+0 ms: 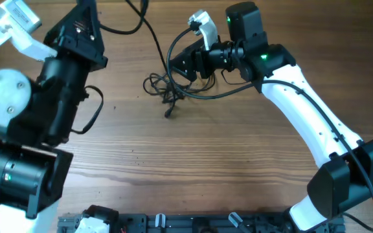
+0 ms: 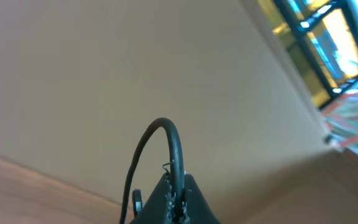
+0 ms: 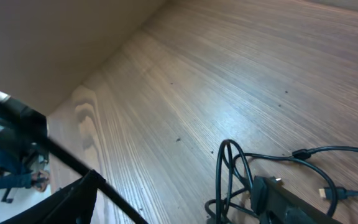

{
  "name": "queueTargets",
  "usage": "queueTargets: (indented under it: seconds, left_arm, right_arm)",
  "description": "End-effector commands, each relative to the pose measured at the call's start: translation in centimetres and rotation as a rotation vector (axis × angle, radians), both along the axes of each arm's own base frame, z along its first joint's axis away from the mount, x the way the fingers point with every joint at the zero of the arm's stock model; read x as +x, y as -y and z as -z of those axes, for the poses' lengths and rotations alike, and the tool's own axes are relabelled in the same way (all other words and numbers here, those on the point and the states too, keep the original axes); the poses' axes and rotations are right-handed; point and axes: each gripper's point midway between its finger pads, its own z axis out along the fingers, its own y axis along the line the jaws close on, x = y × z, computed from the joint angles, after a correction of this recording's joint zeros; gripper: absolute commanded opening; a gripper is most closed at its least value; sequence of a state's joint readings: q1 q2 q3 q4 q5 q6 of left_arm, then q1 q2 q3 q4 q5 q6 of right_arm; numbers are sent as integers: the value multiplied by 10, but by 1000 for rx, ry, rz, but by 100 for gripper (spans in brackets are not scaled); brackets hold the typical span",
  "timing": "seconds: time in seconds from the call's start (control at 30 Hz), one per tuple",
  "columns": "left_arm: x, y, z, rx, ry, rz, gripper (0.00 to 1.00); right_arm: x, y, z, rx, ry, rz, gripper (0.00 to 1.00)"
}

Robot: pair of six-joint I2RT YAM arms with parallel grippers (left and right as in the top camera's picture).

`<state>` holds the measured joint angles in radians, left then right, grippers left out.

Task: Untangle cables
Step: 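Reach the right gripper to the pile and grasp a cable strand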

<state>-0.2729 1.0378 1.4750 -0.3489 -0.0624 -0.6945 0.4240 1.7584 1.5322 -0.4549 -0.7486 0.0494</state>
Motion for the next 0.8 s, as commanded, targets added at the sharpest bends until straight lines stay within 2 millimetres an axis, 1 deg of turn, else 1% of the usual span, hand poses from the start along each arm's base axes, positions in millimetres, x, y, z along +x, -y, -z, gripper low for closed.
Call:
queueTargets:
  seconds: [0.0, 0.13, 0.2, 0.23, 0.27, 0.33, 0.37, 0.47, 0.5, 0.53, 0.57, 0.63, 0.67, 0.73, 0.77]
  left_arm:
    - [13, -9, 5, -20, -25, -64, 4]
    - [14, -8, 1, -117, -23, -54, 4]
    - [13, -7, -7, -152, -1, -43, 4]
    - [12, -7, -8, -156, 3, -43, 4]
    - [12, -8, -8, -156, 5, -43, 4]
    - [12, -8, -8, -155, 3, -43, 4]
    - [12, -8, -7, -154, 1, -44, 4]
    - [14, -16, -3, -144, -12, -91, 4]
    - [16, -21, 0, -114, -18, -121, 4]
    - [18, -29, 7, -86, -40, -170, 4]
    - [20, -37, 18, -56, -77, -223, 4]
    - [27, -48, 43, 0, -164, -299, 4]
    - [33, -52, 64, 32, -238, -329, 4]
    - [42, -52, 88, 68, -322, -338, 4]
    - [50, -52, 108, 94, -386, -342, 4]
  right_arm:
    - [-3, -6, 2, 13, -1, -46, 81]
    - [-6, -9, 5, 6, -12, -54, 81]
    - [-10, -16, 10, -3, -2, -81, 81]
    - [-11, -20, 16, -10, -11, -88, 81]
    - [-13, -24, 20, -13, -16, -96, 79]
    - [-13, -28, 32, -23, -41, -104, 70]
    - [-12, -29, 35, -26, -49, -104, 63]
    - [-12, -29, 40, -31, -62, -102, 29]
    - [-12, -28, 39, -28, -68, -97, 25]
    - [-10, -27, 39, -31, -76, -78, 12]
    - [-6, -24, 38, -44, -85, -40, 5]
    - [1, -16, 36, -79, -83, 43, 4]
    - [6, -8, 31, -107, -61, 96, 4]
    - [11, 4, 22, -148, -18, 167, 4]
    - [15, 14, 15, -178, 13, 220, 4]
